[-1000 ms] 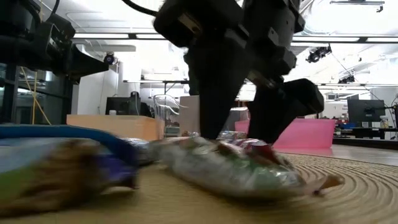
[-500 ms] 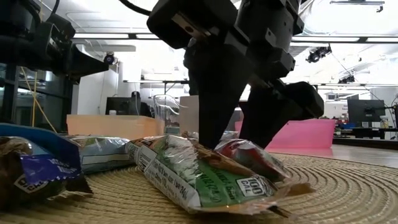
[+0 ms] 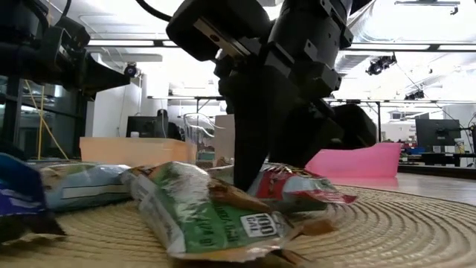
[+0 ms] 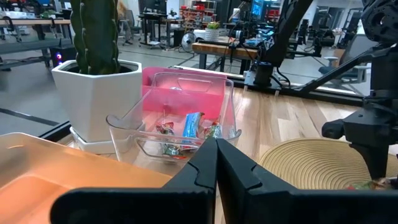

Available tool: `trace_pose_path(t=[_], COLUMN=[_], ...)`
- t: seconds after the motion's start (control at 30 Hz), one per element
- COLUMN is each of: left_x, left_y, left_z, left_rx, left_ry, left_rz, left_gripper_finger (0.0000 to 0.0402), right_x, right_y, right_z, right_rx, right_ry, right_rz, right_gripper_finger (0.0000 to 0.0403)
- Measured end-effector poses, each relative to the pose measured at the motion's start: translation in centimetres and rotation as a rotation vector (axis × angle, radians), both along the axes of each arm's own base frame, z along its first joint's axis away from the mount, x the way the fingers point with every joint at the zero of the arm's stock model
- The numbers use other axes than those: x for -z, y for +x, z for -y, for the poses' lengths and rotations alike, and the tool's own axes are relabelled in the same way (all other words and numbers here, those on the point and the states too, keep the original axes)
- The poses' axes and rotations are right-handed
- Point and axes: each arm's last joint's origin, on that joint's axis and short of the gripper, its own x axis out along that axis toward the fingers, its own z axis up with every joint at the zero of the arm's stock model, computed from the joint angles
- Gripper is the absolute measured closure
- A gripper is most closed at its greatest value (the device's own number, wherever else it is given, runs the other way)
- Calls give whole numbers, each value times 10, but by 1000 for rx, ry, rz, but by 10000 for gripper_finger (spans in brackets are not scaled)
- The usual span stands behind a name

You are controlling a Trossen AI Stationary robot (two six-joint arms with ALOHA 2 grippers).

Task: Pick and place Granola Bars by type
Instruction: Put the red granola bar into the transparent bin

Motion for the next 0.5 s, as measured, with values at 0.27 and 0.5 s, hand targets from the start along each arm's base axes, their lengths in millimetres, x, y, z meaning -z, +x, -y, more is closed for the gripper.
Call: trace_pose_path(t=[0.27,0.5], left_x=[0,0], left_y=[0,0], left_z=[0,0], left_rx=[0,0], left_ry=[0,0], left_rz=[0,0], left_gripper_finger=[400,400], right_x=[-21,-43], right_y=[5,16], right_z=[11,21], right_rx=[-17,-48], right_ry=[-2,8], right_rz=[89,250], right_gripper_finger=[329,329])
